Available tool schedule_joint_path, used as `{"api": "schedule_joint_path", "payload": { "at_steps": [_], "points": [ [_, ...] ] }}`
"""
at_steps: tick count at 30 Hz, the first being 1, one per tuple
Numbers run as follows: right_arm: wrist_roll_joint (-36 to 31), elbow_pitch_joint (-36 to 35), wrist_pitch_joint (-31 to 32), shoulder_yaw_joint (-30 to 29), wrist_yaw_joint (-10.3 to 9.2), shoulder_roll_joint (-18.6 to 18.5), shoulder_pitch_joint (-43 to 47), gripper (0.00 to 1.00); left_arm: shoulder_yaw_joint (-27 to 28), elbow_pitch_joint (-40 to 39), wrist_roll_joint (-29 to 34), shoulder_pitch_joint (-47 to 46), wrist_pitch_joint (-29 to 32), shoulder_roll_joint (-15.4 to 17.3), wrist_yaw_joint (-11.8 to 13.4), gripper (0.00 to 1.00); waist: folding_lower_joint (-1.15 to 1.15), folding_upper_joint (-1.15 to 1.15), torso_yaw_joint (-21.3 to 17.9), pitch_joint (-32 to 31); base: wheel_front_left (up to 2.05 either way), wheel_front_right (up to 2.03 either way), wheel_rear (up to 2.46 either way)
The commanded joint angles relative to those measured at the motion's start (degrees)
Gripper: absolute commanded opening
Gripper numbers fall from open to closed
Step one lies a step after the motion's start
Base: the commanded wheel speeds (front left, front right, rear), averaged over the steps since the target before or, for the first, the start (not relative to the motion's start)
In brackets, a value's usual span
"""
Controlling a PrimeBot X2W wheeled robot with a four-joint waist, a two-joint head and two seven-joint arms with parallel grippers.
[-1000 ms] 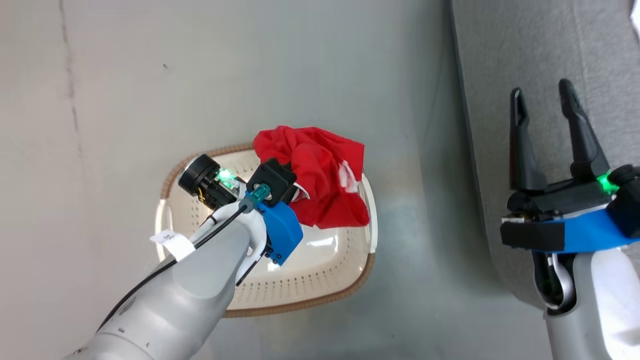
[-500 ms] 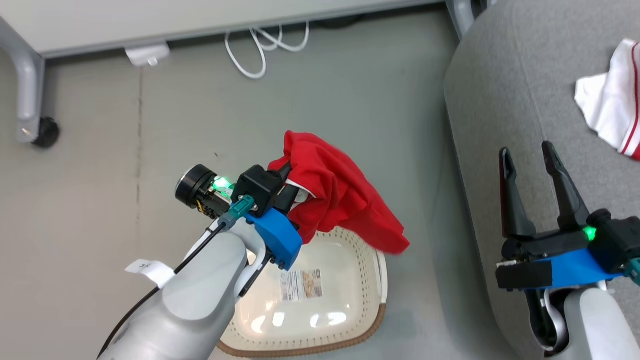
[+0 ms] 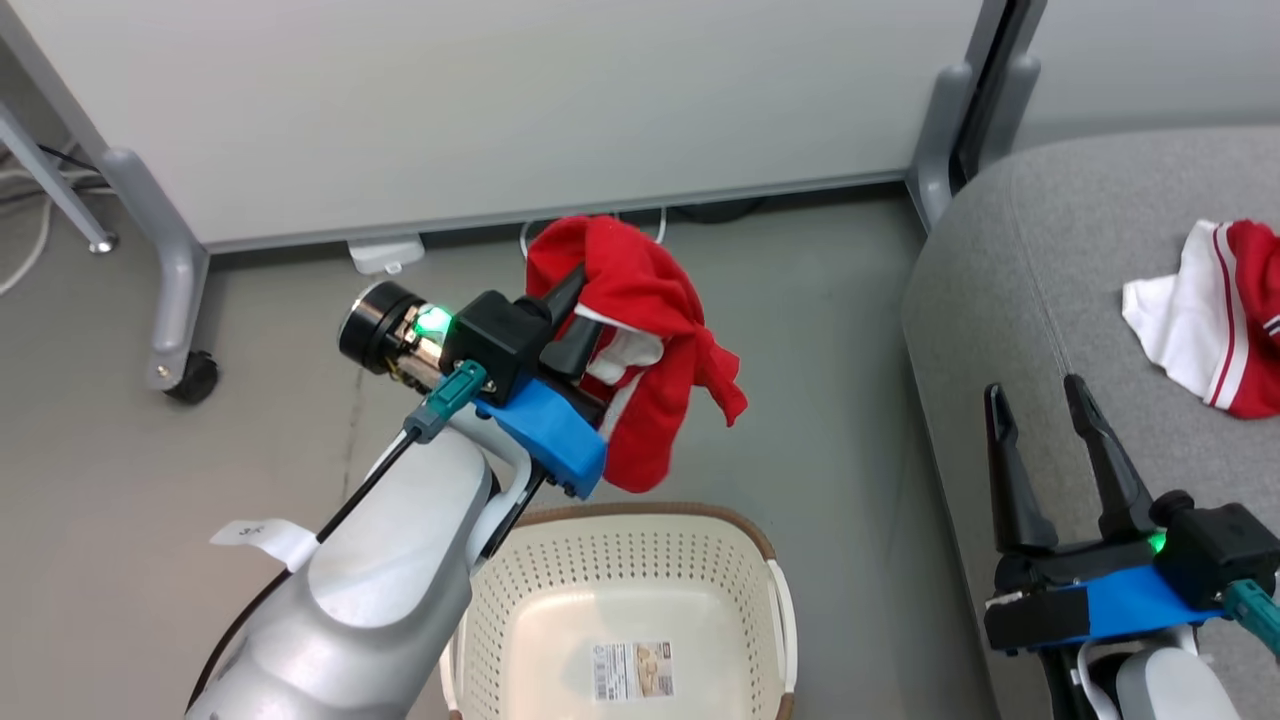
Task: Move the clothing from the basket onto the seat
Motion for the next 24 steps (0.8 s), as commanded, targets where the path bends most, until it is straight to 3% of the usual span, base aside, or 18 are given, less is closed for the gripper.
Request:
{"api": "schedule_joint_path", "payload": {
  "at_steps": [1, 12, 24],
  "points": [
    [0.52, 0.25, 0.0, 0.0, 0.03, 0.25, 1.2, 1.0, 0.33, -0.73, 0.46, -1.19, -0.17, -0.03, -0.13, 0.0, 0.01, -0.01, 0.8, -1.76, 0.0, 0.0, 0.0],
    [0.86, 0.7, 0.0, 0.48, 0.03, 0.79, 4.28, 1.0, -0.74, -4.05, 0.28, -2.46, -0.16, -0.28, -0.6, 0.0, 0.01, -0.01, 2.08, -6.3, 0.0, 0.0, 0.0],
    [0.97, 0.29, 0.0, 0.95, 0.03, 0.95, 3.92, 1.0, -1.53, -4.82, -0.66, -2.41, -0.16, 0.34, -0.65, 0.0, 0.01, -0.01, 2.61, -5.62, 0.0, 0.0, 0.0]
  ]
}}
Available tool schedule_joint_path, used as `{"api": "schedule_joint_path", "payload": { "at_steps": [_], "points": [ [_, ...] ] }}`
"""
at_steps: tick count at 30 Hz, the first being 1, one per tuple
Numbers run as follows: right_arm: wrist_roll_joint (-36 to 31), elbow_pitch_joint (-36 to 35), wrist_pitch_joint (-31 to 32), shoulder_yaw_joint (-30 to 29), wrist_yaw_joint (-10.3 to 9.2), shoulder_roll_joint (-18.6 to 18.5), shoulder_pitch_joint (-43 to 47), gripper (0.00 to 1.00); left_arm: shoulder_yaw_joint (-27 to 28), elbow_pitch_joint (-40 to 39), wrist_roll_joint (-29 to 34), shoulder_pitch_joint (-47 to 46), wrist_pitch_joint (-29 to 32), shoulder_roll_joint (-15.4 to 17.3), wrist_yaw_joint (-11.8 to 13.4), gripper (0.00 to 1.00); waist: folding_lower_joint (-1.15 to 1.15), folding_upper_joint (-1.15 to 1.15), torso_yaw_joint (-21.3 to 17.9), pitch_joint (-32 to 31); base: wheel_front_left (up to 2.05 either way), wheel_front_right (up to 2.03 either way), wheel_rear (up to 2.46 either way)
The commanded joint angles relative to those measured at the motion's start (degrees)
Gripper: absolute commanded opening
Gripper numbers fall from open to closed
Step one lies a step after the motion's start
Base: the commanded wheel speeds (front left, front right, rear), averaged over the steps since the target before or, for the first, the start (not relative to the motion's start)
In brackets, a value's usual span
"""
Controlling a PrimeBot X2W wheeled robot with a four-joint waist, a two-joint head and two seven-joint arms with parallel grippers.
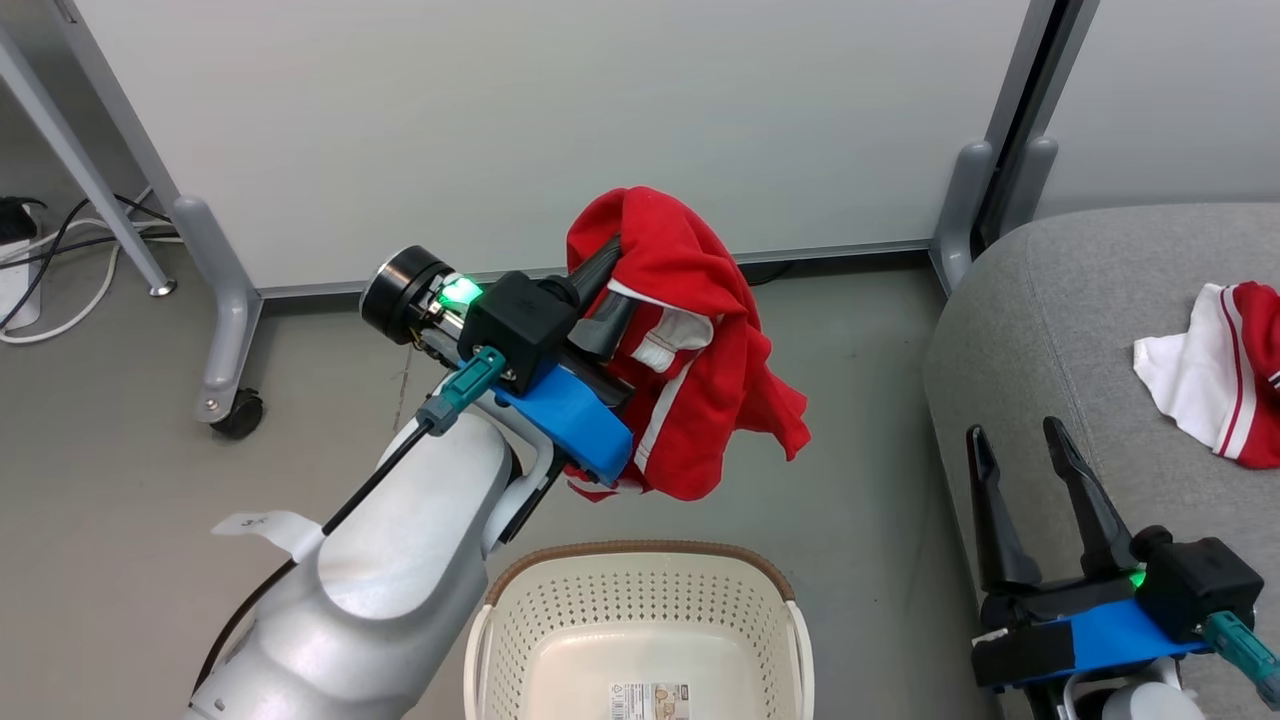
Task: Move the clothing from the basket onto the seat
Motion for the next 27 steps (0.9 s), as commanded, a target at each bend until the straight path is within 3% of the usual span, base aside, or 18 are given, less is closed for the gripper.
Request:
{"api": "schedule_joint_path", "payload": {
  "at_steps": [1, 8, 17, 27],
  "points": [
    [0.18, -0.32, 0.0, 0.34, 0.03, 0.19, 0.05, 1.0, -0.07, -0.27, -0.21, -0.47, -0.15, 0.29, -0.39, 0.0, 0.0, -0.01, 0.08, 0.15, 0.0, 0.0, 0.0],
    [0.05, -0.93, 0.0, 3.3, 0.03, 0.18, -2.64, 1.0, 0.06, -0.23, -0.4, -0.63, -0.15, 0.23, -0.4, 0.0, 0.0, -0.01, 0.35, 0.55, 0.0, 0.0, 0.0],
    [0.58, 0.66, 0.0, 13.15, 0.03, -0.74, -9.82, 1.0, 0.29, -0.84, -0.1, -1.68, -0.15, -0.72, -0.25, 0.0, 0.0, -0.01, 0.91, 2.42, 0.0, 0.0, 0.0],
    [0.49, 7.76, 0.01, 21.31, 0.03, -0.33, -20.0, 1.0, -0.07, -1.89, 0.5, -3.25, -0.15, -1.9, -0.27, 0.0, 0.0, -0.01, 2.39, 5.4, 0.0, 0.0, 0.0]
  ]
}}
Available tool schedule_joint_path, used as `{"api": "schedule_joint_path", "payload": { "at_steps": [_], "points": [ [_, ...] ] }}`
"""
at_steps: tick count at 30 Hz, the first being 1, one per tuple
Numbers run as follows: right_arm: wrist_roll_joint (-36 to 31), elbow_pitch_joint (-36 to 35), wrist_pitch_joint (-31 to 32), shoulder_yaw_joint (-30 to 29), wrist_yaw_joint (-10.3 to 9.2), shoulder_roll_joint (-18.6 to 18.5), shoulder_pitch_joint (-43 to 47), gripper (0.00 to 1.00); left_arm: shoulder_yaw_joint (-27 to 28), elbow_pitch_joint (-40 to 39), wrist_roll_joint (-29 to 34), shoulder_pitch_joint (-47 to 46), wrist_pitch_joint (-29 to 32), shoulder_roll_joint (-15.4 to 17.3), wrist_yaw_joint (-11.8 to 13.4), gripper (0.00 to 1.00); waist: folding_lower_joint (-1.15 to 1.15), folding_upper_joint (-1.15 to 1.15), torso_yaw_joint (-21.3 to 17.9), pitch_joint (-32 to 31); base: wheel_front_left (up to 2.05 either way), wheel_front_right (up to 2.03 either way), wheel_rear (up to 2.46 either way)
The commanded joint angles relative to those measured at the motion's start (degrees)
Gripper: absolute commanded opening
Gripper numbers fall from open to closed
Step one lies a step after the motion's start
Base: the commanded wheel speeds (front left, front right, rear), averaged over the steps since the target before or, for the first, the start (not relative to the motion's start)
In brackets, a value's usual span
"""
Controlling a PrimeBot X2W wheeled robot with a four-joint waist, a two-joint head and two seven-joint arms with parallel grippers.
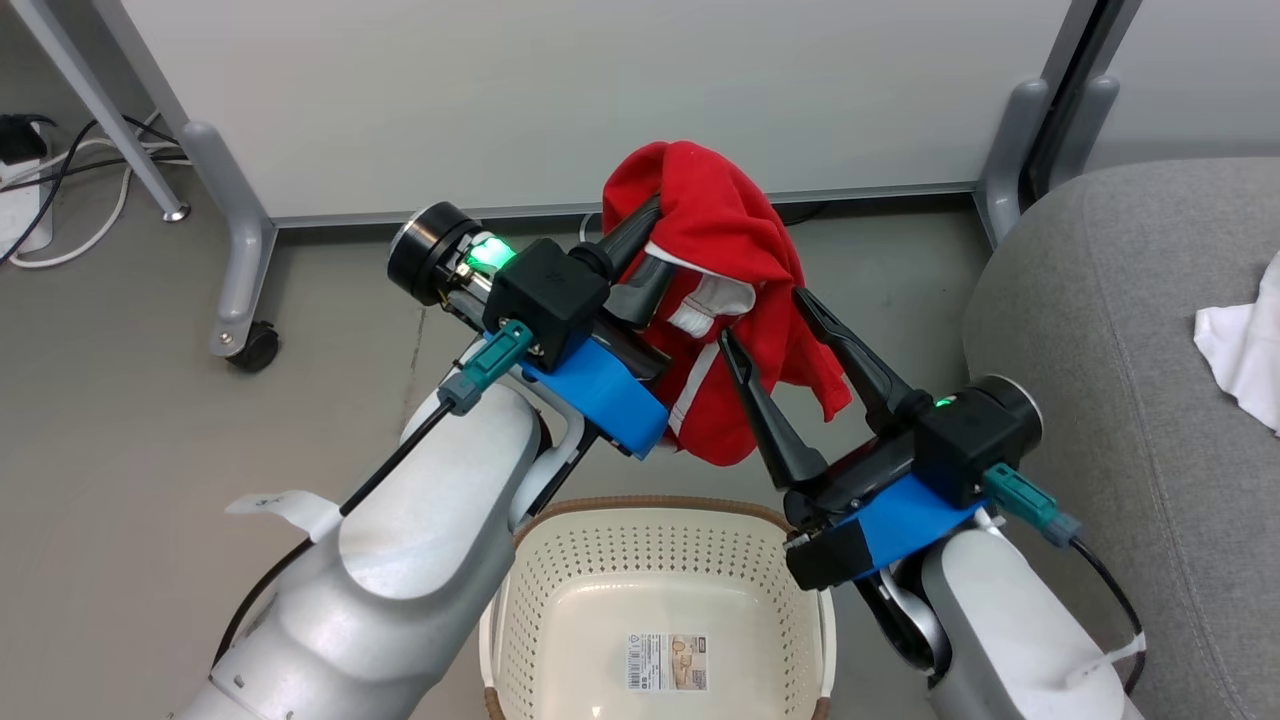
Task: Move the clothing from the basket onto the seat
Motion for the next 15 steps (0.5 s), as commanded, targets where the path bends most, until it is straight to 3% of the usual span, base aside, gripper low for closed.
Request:
{"api": "schedule_joint_path", "payload": {
  "at_steps": [1, 11, 12, 13, 14, 15],
  "points": [
    [0.02, 1.88, 0.01, 0.84, 0.03, 0.11, -2.41, 1.0, -0.21, -0.27, 0.35, -1.02, -0.15, -0.24, -0.05, 0.0, 0.0, 0.0, 0.61, 0.85, 0.0, 0.0, 0.0],
    [2.39, 10.78, 0.01, 5.48, 0.03, 0.53, -11.05, 1.0, -1.0, -0.9, 0.41, -2.68, -0.15, -1.62, -0.07, 0.0, 0.0, 0.0, 2.04, 2.8, 0.0, 0.0, 0.0],
    [2.98, 11.11, 0.01, 5.75, 0.03, 0.54, -11.66, 0.88, -1.06, -0.92, 0.35, -2.67, -0.15, -1.67, -0.07, 0.0, 0.0, 0.0, 2.12, 2.91, 0.0, 0.0, 0.0],
    [3.56, 11.46, 0.01, 5.84, 0.03, 0.53, -12.13, 0.26, -1.11, -0.94, 0.27, -2.63, -0.15, -1.71, -0.08, 0.0, 0.0, 0.0, 2.19, 2.98, 0.0, 0.0, 0.0],
    [4.25, 11.77, 0.02, 5.95, 0.03, 0.54, -12.34, 0.0, -1.15, -0.93, 0.22, -2.65, -0.15, -1.76, -0.08, 0.0, 0.0, 0.0, 2.26, 3.03, 0.0, 0.0, 0.0],
    [4.55, 11.95, 0.01, 6.04, 0.03, 0.55, -12.55, 0.0, -1.14, -0.93, 0.19, -2.72, -0.15, -1.82, -0.08, 0.0, 0.0, 0.0, 2.29, 3.07, 0.0, 0.0, 0.0]
  ]
}}
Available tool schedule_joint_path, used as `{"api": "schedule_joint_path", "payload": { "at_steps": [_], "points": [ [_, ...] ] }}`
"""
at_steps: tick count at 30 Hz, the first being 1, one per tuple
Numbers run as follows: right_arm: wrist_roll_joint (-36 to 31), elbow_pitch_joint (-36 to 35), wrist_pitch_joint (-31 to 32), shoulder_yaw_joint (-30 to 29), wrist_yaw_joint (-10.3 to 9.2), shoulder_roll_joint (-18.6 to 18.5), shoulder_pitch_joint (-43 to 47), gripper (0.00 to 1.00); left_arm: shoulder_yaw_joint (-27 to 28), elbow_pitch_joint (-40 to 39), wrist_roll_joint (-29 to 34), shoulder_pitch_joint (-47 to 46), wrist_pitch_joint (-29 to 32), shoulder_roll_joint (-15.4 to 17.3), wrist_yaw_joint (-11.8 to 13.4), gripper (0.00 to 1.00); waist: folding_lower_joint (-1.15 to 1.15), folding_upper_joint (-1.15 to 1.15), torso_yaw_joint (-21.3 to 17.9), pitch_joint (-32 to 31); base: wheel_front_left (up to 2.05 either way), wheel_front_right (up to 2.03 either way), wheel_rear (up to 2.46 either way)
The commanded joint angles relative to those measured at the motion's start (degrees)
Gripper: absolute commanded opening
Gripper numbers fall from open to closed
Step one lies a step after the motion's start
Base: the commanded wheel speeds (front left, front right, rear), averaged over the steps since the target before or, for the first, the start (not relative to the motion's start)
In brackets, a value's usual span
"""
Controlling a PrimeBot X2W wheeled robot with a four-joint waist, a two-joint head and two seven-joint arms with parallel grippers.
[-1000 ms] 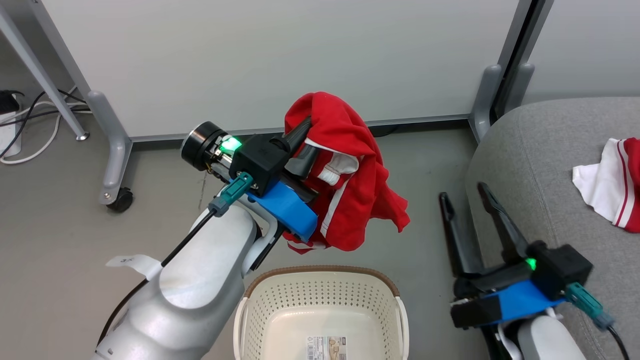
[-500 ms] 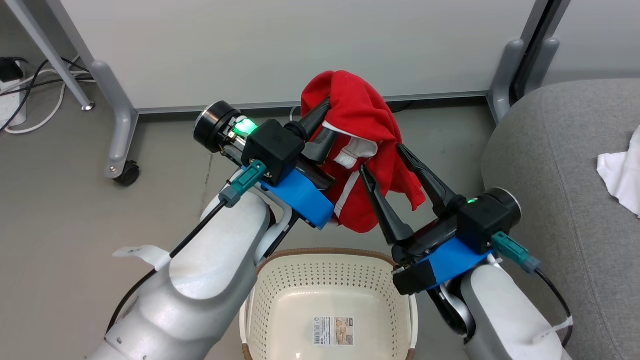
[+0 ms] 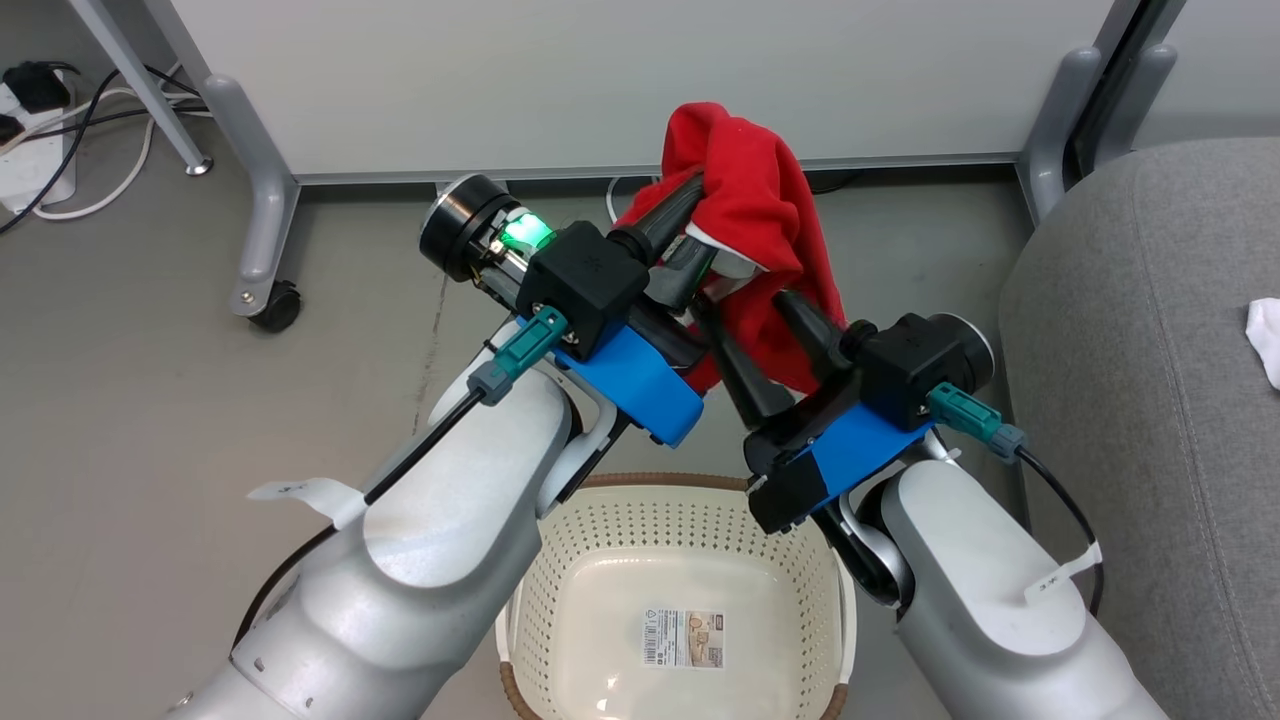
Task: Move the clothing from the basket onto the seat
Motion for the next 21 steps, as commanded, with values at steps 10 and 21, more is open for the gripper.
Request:
{"api": "schedule_joint_path", "payload": {
  "at_steps": [10, 21],
  "points": [
    [1.16, 0.87, 0.01, 0.15, 0.03, 0.04, -0.86, 0.0, 0.58, -0.01, -0.05, -0.28, -0.15, 0.04, -0.08, 0.0, 0.0, 0.0, -0.21, -0.06, 0.0, 0.0, 0.0],
    [1.34, 0.8, 0.0, 0.37, 0.03, 0.05, -0.9, 0.0, 0.67, -0.12, -0.11, -0.02, -0.15, 0.19, -0.09, 0.0, 0.0, 0.0, -0.36, -0.1, 0.0, 0.0, 0.0]
  ]
}}
